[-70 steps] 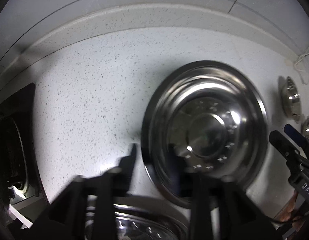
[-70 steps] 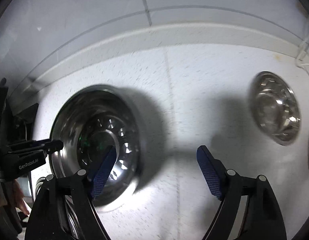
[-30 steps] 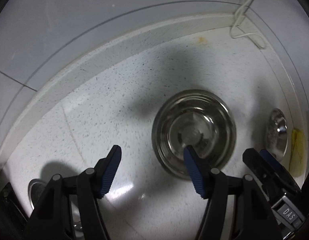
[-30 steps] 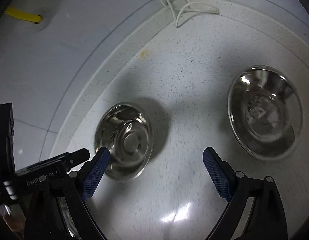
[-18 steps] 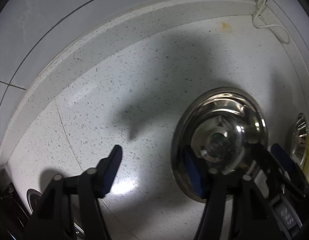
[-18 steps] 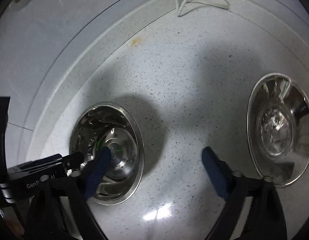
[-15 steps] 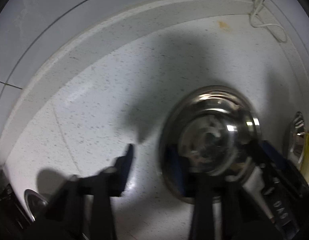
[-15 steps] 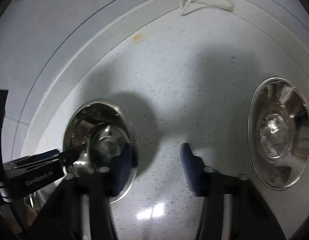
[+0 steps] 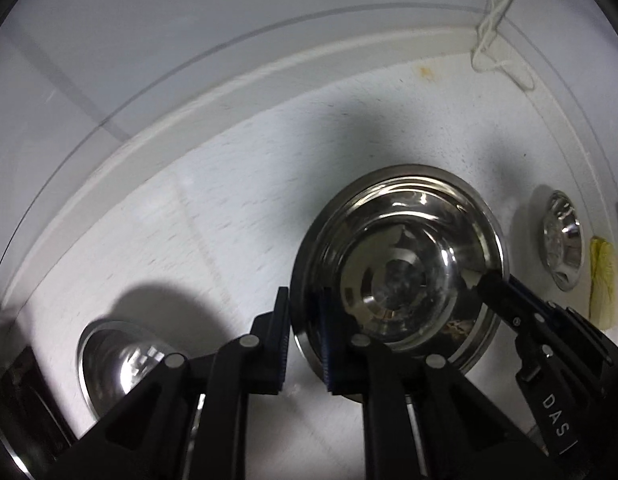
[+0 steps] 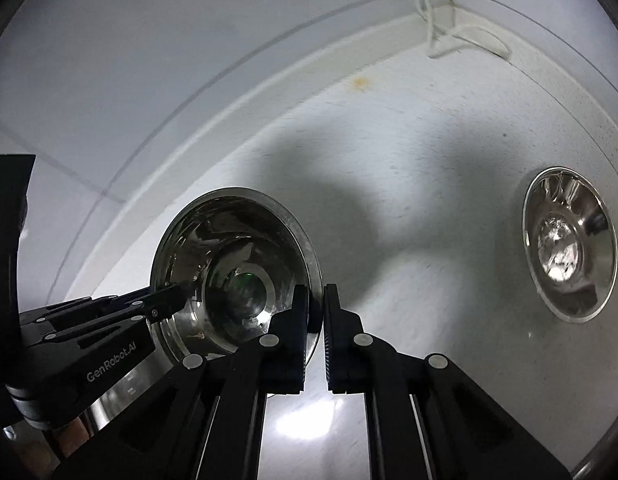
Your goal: Organize plates and bowls
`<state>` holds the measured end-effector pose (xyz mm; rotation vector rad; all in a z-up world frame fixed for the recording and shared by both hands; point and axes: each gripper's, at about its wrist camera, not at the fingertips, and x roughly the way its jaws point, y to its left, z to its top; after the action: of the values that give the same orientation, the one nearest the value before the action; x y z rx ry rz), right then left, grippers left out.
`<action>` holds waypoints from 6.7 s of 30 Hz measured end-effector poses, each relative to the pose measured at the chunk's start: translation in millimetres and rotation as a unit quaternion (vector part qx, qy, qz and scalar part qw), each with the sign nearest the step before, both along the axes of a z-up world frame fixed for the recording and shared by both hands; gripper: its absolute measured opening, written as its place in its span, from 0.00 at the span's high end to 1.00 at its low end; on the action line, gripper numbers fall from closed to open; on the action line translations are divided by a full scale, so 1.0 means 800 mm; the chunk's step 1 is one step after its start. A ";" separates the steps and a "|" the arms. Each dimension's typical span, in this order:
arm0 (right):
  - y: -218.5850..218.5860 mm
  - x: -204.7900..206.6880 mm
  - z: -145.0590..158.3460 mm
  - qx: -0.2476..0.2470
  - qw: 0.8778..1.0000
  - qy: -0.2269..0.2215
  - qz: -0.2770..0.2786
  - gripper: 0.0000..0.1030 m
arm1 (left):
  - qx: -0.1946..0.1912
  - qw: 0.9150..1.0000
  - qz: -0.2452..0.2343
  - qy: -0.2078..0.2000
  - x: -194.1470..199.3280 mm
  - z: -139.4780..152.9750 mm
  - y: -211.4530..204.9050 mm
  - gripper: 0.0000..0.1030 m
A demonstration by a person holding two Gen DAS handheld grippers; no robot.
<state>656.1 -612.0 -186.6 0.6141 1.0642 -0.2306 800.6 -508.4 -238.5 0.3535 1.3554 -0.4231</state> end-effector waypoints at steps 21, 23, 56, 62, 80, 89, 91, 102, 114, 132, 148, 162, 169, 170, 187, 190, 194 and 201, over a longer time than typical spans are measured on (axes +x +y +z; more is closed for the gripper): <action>0.253 0.037 0.028 -0.010 0.980 -0.013 0.196 0.93 | 0.016 0.986 0.163 -0.023 -0.030 0.036 0.271 0.88; 0.269 0.044 0.016 -0.012 0.978 -0.003 0.207 0.93 | 0.022 0.985 0.173 -0.016 -0.027 0.023 0.282 0.88; 0.296 0.063 -0.031 -0.046 0.970 0.028 0.236 0.57 | 0.065 0.986 0.153 0.013 -0.031 -0.030 0.267 0.84; 0.208 0.004 0.044 -0.057 0.981 -0.061 0.174 0.40 | -0.027 0.995 0.096 -0.017 -0.042 0.068 0.185 0.64; -0.220 -0.209 -0.029 -0.075 0.980 0.030 -0.182 0.31 | -0.045 0.991 -0.105 0.072 -0.106 -0.003 -0.277 0.52; -0.272 -0.169 -0.070 -0.045 0.983 0.037 -0.172 0.31 | -0.001 0.992 -0.089 0.085 -0.104 -0.058 -0.339 0.52; -0.276 -0.165 -0.081 -0.035 0.985 0.042 -0.165 0.34 | 0.004 0.992 -0.085 0.090 -0.100 -0.070 -0.341 0.53; -0.239 -0.168 -0.095 0.008 0.991 0.041 -0.129 0.91 | -0.024 0.989 -0.062 0.133 -0.100 -0.077 -0.294 0.85; -0.104 -0.156 -0.012 -0.013 0.998 0.000 -0.063 0.91 | -0.040 0.996 -0.037 0.072 -0.106 0.022 -0.129 0.85; 0.243 -0.034 0.071 -0.038 0.980 -0.048 0.188 0.90 | -0.054 0.984 0.172 0.016 -0.062 0.104 0.282 0.84; 0.317 0.008 -0.010 -0.041 0.966 0.030 0.254 0.89 | -0.045 0.971 0.223 0.069 -0.066 -0.002 0.343 0.84; 0.342 0.028 -0.045 -0.038 0.960 0.046 0.272 0.89 | -0.033 0.970 0.232 0.071 -0.071 -0.035 0.347 0.83; 0.347 0.029 -0.046 -0.045 0.959 0.040 0.278 0.89 | -0.041 0.969 0.232 0.070 -0.073 -0.039 0.344 0.82; 0.347 0.029 -0.046 -0.044 0.959 0.040 0.278 0.89 | -0.041 0.969 0.232 0.070 -0.074 -0.040 0.343 0.82; 0.326 0.014 -0.014 -0.061 0.964 0.009 0.260 0.20 | -0.089 0.969 0.218 0.069 -0.074 -0.028 0.350 0.52; 0.307 0.007 -0.001 -0.066 0.967 0.000 0.246 0.19 | -0.077 0.974 0.207 0.046 -0.077 -0.009 0.349 0.41; 0.286 0.000 0.013 -0.083 0.970 -0.010 0.229 0.19 | -0.073 0.976 0.203 0.020 -0.081 0.018 0.359 0.40; 0.255 -0.002 0.001 -0.075 0.978 0.002 0.196 0.19 | -0.059 0.969 0.236 0.036 -0.075 0.005 0.395 0.40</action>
<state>654.3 -408.3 -186.0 0.2591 1.1373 0.0318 740.5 -192.1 -234.6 -0.0880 1.4262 -0.1189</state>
